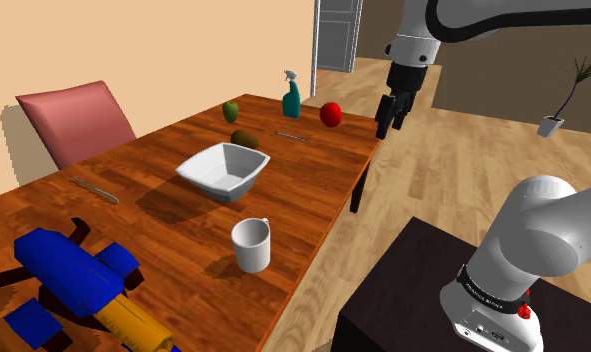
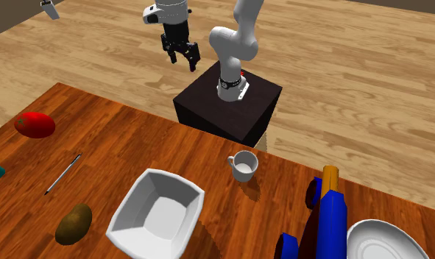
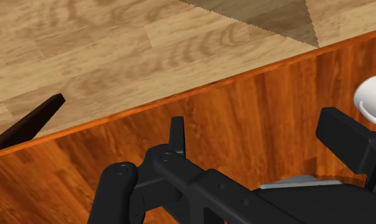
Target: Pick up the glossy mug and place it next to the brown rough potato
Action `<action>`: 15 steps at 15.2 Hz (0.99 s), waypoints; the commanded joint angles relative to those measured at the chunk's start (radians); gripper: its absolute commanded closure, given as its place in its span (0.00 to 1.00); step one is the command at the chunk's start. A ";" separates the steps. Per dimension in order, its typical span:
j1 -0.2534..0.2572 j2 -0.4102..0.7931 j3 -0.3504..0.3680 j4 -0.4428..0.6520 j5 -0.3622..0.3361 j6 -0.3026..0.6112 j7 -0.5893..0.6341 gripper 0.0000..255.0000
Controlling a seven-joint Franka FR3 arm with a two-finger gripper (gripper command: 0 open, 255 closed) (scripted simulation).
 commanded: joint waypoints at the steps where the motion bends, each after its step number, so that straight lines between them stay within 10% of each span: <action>1: 0.000 0.000 0.000 0.000 0.000 0.000 0.000 0.00; 15: 0.089 0.194 0.334 -0.007 0.105 0.260 0.368 0.00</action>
